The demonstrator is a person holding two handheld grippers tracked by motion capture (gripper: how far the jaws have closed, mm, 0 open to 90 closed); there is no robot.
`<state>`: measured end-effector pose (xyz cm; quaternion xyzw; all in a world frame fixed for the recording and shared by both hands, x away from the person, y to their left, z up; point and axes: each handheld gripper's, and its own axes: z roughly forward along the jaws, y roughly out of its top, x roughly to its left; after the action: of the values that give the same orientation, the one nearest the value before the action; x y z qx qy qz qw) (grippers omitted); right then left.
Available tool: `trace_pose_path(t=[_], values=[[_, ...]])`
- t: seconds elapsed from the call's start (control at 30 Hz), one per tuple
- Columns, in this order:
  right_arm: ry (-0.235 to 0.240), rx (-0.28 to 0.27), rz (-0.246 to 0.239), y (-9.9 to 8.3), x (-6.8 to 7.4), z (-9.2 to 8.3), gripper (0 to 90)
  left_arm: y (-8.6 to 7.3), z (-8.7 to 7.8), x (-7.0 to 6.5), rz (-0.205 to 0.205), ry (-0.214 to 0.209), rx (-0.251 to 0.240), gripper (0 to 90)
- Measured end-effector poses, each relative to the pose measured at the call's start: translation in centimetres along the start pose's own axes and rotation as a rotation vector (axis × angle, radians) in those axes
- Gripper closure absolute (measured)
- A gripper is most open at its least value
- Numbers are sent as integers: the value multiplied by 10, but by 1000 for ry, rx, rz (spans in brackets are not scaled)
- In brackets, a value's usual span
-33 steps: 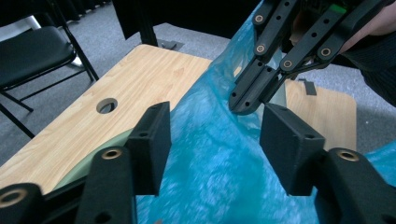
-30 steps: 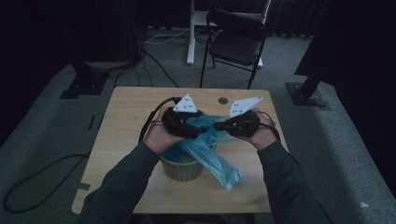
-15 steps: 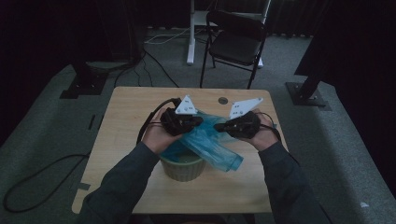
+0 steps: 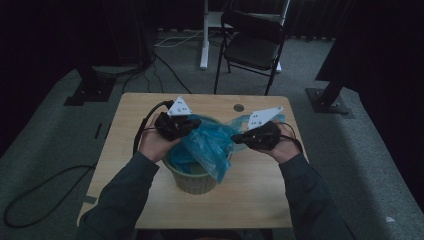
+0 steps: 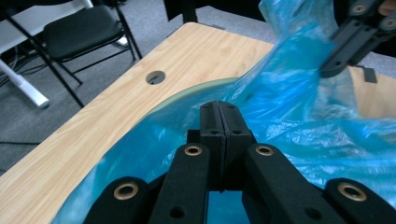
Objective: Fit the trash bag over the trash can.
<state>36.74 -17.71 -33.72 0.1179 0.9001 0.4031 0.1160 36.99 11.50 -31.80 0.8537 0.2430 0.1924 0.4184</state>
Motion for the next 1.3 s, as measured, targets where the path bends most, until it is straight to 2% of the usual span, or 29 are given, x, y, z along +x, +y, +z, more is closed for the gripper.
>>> trace_pose_path(t=[0.33, 0.6, 0.87, 1.0, 1.3], values=[[1, 13, -5, -2, 2, -3, 898, -10, -15, 22, -76, 34, -26, 894], [1, 15, -4, -7, 3, -7, 898, -24, -21, 37, -121, 64, -10, 894], [1, 27, -6, -11, 5, -11, 898, -41, -24, 57, -192, 83, 2, 894], [-1, 31, -3, -15, 5, -13, 898, -47, -27, 65, -215, 95, 5, 894], [0, 32, -1, -19, 5, -19, 898, -57, -29, 74, -258, 103, 0, 894]])
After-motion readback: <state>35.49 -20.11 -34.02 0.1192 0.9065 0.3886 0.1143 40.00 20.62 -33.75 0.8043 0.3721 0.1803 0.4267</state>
